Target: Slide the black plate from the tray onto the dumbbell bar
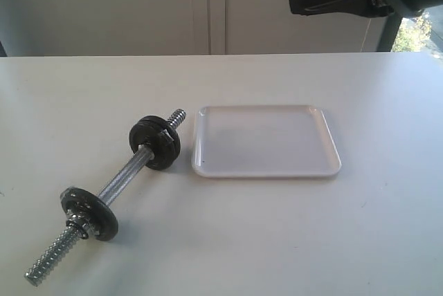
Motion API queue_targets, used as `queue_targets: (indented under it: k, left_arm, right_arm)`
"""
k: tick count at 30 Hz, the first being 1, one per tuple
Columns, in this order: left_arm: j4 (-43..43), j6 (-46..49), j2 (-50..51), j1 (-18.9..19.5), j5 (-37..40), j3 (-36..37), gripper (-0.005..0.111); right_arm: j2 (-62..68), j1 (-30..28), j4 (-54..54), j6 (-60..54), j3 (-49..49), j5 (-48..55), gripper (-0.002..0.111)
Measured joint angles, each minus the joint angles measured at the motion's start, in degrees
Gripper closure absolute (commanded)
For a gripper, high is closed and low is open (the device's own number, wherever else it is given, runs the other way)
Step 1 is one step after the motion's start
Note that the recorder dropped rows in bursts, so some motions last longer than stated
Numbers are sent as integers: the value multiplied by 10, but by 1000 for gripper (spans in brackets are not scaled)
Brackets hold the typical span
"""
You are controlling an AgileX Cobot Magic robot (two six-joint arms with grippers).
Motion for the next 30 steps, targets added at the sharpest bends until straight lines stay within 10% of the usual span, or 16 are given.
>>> queue_targets:
  k: [9, 30]
  left_arm:
    - [-1, -38, 0, 0, -128, 256, 107]
    - [-18, -57, -1, 0, -39, 269, 107]
  right_arm:
    - [0, 0, 0, 0, 0, 0, 108]
    - [0, 0, -1, 0, 0, 0, 108]
